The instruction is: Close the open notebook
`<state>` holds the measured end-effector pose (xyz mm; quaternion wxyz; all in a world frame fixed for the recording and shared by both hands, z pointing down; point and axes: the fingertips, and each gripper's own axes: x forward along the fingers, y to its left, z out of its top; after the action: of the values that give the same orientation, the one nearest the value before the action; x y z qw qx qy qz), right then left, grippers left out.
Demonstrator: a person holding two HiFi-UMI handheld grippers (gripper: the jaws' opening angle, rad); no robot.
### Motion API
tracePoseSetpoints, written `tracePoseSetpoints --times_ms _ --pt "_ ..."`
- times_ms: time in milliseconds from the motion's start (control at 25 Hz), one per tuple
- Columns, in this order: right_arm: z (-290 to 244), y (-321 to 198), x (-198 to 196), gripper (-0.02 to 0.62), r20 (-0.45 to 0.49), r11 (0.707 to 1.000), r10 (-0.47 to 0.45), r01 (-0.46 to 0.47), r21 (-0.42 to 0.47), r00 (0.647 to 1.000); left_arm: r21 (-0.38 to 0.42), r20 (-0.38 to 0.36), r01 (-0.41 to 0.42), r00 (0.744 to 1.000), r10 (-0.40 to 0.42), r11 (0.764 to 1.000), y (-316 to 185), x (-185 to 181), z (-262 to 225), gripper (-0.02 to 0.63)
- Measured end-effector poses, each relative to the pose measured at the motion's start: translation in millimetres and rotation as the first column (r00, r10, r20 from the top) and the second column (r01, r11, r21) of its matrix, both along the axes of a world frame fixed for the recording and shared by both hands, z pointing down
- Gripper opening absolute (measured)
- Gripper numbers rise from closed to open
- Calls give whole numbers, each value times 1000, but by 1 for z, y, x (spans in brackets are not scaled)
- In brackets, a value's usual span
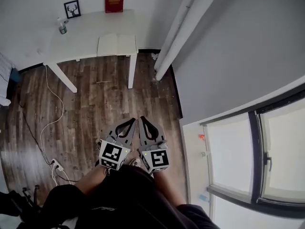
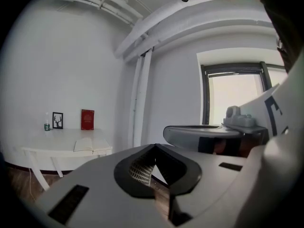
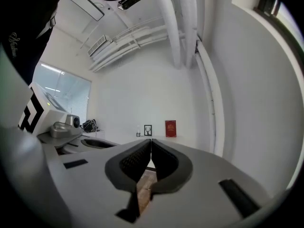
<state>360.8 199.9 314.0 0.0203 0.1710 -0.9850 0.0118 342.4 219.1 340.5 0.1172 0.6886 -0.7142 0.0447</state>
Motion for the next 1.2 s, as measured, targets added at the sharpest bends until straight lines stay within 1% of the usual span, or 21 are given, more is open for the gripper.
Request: tracePoseSetpoints --times_ms 160,360,520,680,760,840,1000,1120,1200 --pt "3 8 -42 23 8 998 -59 60 -29 998 -16 -22 64 998 -64 998 9 -46 6 3" --pt "11 28 -120 23 -7 988 -153 153 -35 988 -21 -28 170 985 -171 985 35 -125 10 3" --pt "12 51 -185 23 -12 973 -229 228 -39 973 -16 -28 264 964 -264 965 65 -189 10 3" --pt "8 83 -249 23 3 947 -320 320 -38 947 -8 -25 356 934 -356 934 98 -250 11 3" --pt "7 99 -279 25 6 934 -356 355 -46 935 -2 -39 383 923 -383 924 111 -276 8 3" --pt "7 113 -303 23 -3 924 -381 381 -44 924 6 -55 397 917 -396 918 122 -297 5 3" --pt "12 131 -331 23 -32 911 -411 410 -38 911 7 -74 416 907 -414 909 137 -324 12 3" --pt "20 132 -337 23 -66 907 -421 419 -38 905 -1 -111 424 900 -422 906 136 -335 21 3" --pt "25 125 -340 24 -79 910 -415 412 -48 906 -5 -126 423 898 -421 906 130 -341 26 3"
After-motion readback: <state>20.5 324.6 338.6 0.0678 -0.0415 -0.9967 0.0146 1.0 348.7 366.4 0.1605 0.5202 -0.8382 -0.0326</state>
